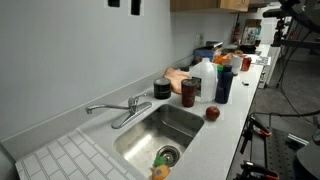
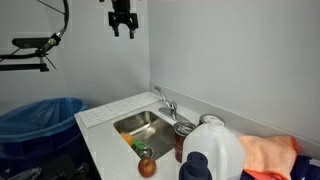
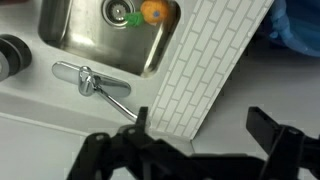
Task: Push the faucet to the center of the sink
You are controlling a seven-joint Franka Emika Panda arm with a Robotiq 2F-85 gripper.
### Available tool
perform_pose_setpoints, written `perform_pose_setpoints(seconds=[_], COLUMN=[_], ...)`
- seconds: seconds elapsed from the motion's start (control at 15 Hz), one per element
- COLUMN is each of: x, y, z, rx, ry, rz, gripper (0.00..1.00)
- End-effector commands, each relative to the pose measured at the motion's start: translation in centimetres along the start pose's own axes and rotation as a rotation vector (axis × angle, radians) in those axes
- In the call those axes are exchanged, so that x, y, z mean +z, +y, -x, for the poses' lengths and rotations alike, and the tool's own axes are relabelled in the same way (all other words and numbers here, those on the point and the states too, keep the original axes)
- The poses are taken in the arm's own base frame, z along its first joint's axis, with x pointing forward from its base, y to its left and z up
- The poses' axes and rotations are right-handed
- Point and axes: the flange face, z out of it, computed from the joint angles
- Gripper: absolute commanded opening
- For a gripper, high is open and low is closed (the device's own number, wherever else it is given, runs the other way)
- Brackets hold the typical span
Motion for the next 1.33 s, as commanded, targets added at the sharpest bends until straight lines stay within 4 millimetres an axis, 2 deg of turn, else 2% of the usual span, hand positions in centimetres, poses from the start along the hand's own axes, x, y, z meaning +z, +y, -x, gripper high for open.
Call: perform_pose_setpoints(seconds=[0.0, 0.2, 0.4, 0.47, 0.53, 0.67, 1.0, 1.27], x=[4.0, 9.3, 13.4, 13.8, 13.7, 15.1, 14.7, 18.8], y=[-1.2, -1.0, 0.0, 0.1, 0.3, 0.6, 0.6, 2.3], z=[-6.7, -10.2, -12.8, -13.1, -11.3, -12.5, -13.2, -14.1], rx=[0.047, 0.087, 0.137, 0.153, 0.119, 0.135, 0.150, 0.234], ry=[0.025, -0.010, -0.041, -0.056, -0.051, -0.054, -0.031, 0.035], rz=[0.013, 0.032, 0.038, 0.024, 0.026, 0.023, 0.027, 0.023], gripper=[1.00, 1.00, 1.00, 1.00, 1.00, 1.00, 1.00, 1.00])
